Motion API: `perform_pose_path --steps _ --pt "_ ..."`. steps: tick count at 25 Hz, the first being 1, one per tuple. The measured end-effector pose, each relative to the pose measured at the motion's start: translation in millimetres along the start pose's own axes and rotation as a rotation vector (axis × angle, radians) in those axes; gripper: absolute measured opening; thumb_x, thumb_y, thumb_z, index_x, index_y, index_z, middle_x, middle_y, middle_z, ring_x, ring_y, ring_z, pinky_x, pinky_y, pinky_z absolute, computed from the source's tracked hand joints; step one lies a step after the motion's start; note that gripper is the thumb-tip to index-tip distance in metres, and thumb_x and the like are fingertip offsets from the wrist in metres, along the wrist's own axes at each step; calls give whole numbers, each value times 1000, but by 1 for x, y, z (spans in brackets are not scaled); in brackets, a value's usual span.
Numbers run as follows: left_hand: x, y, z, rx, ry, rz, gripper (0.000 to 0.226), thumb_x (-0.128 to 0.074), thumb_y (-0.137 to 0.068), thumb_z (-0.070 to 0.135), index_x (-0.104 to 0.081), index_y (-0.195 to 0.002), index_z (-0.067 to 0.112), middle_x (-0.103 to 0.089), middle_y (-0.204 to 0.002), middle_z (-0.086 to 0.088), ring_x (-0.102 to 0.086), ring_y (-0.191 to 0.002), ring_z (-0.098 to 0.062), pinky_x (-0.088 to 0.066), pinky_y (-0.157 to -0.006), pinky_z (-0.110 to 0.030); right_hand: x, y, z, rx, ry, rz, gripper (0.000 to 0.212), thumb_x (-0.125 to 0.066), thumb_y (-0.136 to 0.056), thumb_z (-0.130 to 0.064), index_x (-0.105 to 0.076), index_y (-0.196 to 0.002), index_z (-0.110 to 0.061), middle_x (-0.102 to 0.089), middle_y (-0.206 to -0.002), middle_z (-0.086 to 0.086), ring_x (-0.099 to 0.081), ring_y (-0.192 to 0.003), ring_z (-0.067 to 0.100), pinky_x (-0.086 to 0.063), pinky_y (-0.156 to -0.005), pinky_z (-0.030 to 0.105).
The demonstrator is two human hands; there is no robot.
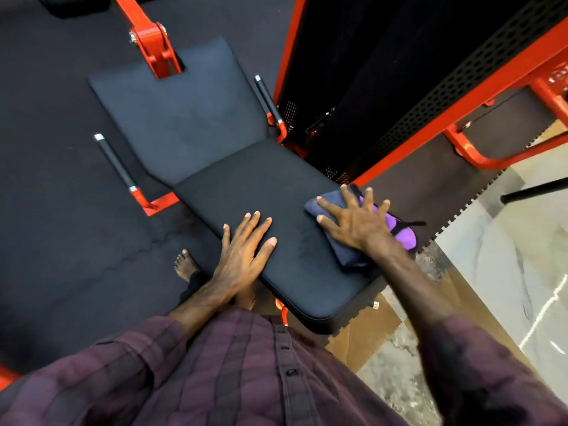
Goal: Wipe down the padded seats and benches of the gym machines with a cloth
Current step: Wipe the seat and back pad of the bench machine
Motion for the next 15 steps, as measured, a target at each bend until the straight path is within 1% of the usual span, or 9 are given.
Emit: perform_pose_path --steps 1,3,5,6,8,10,12,14,15 --pt "-1 1 0 14 4 11 73 -24 -101 73 -38 -162 36 -21 -174 7 -6 -162 -6 0 -129 -61 -3 -3 -19 36 15 -7 61 -19 -103 -72 -10 -161 -57 2 -177 -3 -4 -158 49 -9 -121 75" --pt "-3 1 0 46 11 25 74 -22 -100 71 -37 -163 34 -19 -175 6 -3 -162 -7 2 -129 -59 -17 22 -46 255 71 56 60 -13 -104 -68 -7 -163 -55 -3 -177 -4 -7 -160 43 -9 -124 70" --pt "-3 2 -5 103 18 25 78 -18 -98 70 -34 -164 33 -14 -176 5 0 -162 -9 3 -129 -58 -27 53 -40 419 57 63 62 -10 -101 -70 -7 -161 -58 -5 -176 -10 -9 -161 36 -9 -126 66" --pt "-1 2 -8 123 22 23 79 -16 -97 70 -33 -165 31 -13 -176 4 1 -163 -11 3 -129 -57 -25 54 -33 422 61 46 60 -12 -102 -70 -7 -161 -59 -5 -176 -12 -9 -161 35 -8 -126 66" --pt "1 3 -11 135 41 28 81 -15 -98 69 -32 -165 27 -12 -176 0 0 -163 -15 1 -131 -54 -14 31 -33 273 49 1 58 -19 -106 -68 -7 -162 -57 -3 -176 -10 -6 -161 39 -6 -125 68" --pt "2 2 -16 130 61 51 78 -18 -101 64 -34 -164 21 -15 -176 -4 -3 -163 -19 -3 -132 -54 -11 17 -67 216 60 -22 59 -18 -107 -66 -6 -163 -54 -1 -177 -6 -5 -160 44 -5 -125 70" --pt "-1 4 -22 103 52 88 76 -18 -103 59 -38 -162 16 -20 -174 -8 -9 -163 -24 -6 -131 -53 -27 37 -95 375 131 31 63 -8 -102 -69 -5 -163 -53 -3 -177 -5 -8 -160 42 -8 -126 67" --pt "-2 6 -30 96 58 109 70 -22 -106 54 -40 -161 14 -23 -173 -9 -11 -163 -25 -8 -131 -52 -39 69 -80 516 127 35 72 4 -92 -71 -7 -162 -56 -6 -176 -9 -12 -160 37 -10 -127 61" --pt "-2 6 -35 113 69 113 67 -26 -107 52 -40 -161 15 -23 -173 -8 -11 -163 -24 -7 -131 -50 -37 73 -67 524 119 27 73 4 -91 -71 -8 -162 -57 -6 -176 -10 -12 -161 35 -11 -128 60"
Point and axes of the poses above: each hand's wrist, its own y-axis away from the middle knuckle, its own x-axis out of the back of the hand, z = x × y, the point moved 3 cm from there along -y, towards the middle knuckle
